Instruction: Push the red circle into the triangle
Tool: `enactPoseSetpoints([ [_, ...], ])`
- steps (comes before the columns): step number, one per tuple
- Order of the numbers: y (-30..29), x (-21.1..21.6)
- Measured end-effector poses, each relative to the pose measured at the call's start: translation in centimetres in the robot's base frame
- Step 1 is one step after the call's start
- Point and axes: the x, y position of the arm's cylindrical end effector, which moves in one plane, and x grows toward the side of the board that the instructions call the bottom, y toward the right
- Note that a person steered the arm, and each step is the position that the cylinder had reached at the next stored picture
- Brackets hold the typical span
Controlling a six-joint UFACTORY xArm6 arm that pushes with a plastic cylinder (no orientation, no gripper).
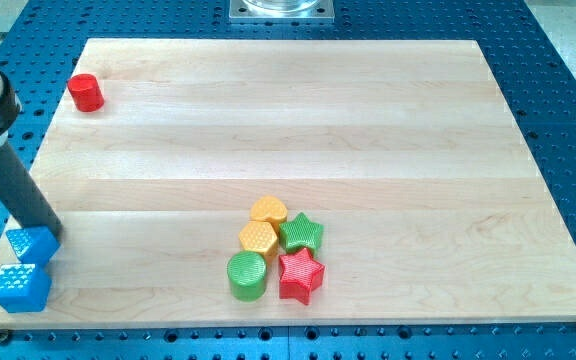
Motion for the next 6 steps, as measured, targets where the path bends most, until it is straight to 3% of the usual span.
enactPoseSetpoints([
  [1, 2.1, -4.0],
  [3, 11.4, -22.3],
  [4, 7.3, -28.1],
  [5, 0.3, -26.7],
  [6, -4.0, -18.6],
])
